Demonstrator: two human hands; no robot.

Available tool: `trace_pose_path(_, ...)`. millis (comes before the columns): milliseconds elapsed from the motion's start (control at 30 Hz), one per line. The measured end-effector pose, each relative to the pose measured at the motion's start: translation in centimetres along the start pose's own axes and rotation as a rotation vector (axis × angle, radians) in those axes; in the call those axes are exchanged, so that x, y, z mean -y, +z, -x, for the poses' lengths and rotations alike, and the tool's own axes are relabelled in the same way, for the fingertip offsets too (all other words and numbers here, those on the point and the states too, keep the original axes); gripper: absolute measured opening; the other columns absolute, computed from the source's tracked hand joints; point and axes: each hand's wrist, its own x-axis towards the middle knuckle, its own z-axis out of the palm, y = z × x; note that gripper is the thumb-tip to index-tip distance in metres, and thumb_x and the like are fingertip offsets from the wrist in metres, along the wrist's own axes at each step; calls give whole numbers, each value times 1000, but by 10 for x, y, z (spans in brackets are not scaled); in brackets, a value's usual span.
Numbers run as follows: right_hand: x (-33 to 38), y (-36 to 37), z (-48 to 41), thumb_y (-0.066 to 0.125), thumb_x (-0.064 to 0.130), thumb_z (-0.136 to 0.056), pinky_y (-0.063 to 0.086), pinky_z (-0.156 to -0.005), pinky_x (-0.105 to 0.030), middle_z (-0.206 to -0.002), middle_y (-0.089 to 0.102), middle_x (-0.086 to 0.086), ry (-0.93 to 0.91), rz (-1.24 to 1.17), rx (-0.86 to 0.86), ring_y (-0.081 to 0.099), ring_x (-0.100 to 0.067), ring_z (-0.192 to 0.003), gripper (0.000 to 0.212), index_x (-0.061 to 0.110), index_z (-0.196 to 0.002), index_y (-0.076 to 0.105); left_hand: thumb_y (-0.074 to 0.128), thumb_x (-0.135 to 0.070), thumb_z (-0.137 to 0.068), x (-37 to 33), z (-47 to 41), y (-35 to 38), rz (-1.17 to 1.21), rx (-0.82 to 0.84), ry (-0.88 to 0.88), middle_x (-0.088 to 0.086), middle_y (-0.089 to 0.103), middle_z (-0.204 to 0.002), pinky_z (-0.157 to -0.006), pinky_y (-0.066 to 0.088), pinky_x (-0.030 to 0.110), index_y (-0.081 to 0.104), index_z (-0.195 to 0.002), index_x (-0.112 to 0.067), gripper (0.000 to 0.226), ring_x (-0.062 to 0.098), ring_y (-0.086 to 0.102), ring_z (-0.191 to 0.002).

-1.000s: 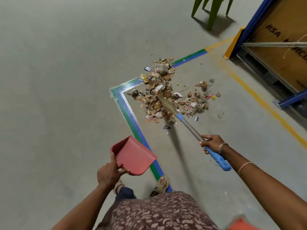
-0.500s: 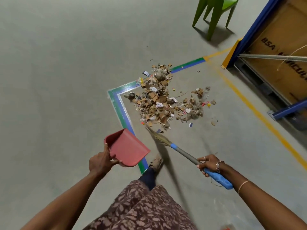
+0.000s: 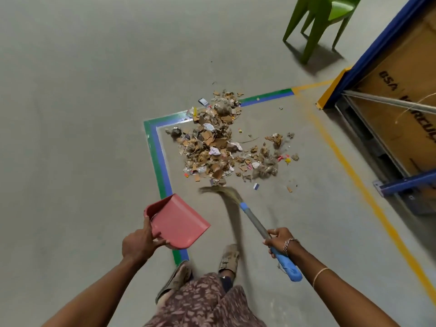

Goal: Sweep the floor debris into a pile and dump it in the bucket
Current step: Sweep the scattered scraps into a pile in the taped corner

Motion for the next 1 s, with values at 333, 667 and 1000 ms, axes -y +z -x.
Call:
trace_pose_path(333, 20, -107, 17, 68, -13, -83, 45, -39, -27, -66, 58, -19, -200, -183, -12, 51, -22, -40, 53, -1, -133, 55, 53, -90, -67, -98, 42, -4, 66, 63, -96, 2, 73, -104, -59, 40, 31, 12, -157, -18, 122, 27, 71, -91)
trace_pose_path(667, 25, -166, -15, 69, -13, -82, 45, -40, -28, -65, 60, -23, -124, -91, 240, 52, -25, -43, 46, -1, -126, 59, 52, -89, -70, -157, 84, -8, 93, 52, -316, 5, 72, -112, -64, 40, 32, 8, -160, -17, 124, 27, 70, -99)
trace_pose_path(1000, 63, -163, -133, 61, -14, -85, 44, -40, -28, -56, 51, -13, -163, 178, 374, 47, -22, -34, 29, -15, -114, 59, 43, -99, -60, -266, 152, -19, 153, -77, -572, 0, 72, -86, -57, 47, 31, 17, -155, -26, 122, 26, 70, -75)
